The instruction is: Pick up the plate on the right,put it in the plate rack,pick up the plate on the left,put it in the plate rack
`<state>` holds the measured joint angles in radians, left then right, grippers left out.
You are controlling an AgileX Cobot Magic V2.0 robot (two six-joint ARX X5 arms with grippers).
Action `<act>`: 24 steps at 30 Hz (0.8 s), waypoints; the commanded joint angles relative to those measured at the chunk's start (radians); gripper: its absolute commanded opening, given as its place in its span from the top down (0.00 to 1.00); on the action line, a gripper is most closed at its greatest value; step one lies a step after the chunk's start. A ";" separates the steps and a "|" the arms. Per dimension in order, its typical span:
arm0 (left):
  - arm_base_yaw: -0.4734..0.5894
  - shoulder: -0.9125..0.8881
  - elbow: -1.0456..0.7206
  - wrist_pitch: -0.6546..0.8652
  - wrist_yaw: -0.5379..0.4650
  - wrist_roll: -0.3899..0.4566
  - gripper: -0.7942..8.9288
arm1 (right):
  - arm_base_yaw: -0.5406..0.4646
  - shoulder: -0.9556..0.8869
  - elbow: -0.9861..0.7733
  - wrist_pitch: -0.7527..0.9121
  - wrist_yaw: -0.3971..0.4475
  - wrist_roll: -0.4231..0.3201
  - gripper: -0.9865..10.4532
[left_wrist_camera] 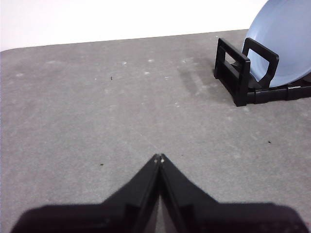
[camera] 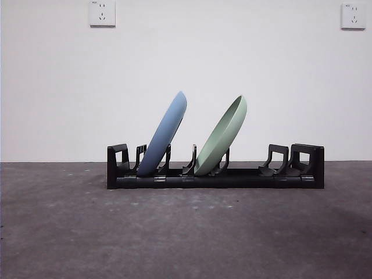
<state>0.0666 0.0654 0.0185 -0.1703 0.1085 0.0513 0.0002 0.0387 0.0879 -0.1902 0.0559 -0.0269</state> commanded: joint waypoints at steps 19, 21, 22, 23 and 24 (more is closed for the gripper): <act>0.003 0.007 -0.010 0.007 0.003 -0.006 0.92 | 0.000 -0.030 -0.074 0.010 -0.003 0.000 0.91; 0.003 0.007 -0.010 0.007 0.003 -0.006 0.92 | 0.000 -0.030 -0.074 0.010 -0.003 0.000 0.91; 0.003 0.007 -0.010 0.007 0.003 -0.006 0.92 | 0.000 -0.030 -0.074 0.010 -0.003 0.000 0.91; 0.003 0.007 -0.010 0.007 0.003 -0.006 0.92 | 0.000 -0.030 -0.074 0.010 -0.003 0.000 0.91; 0.003 0.007 -0.010 0.007 0.003 -0.006 0.92 | 0.000 -0.030 -0.074 0.010 -0.003 0.000 0.91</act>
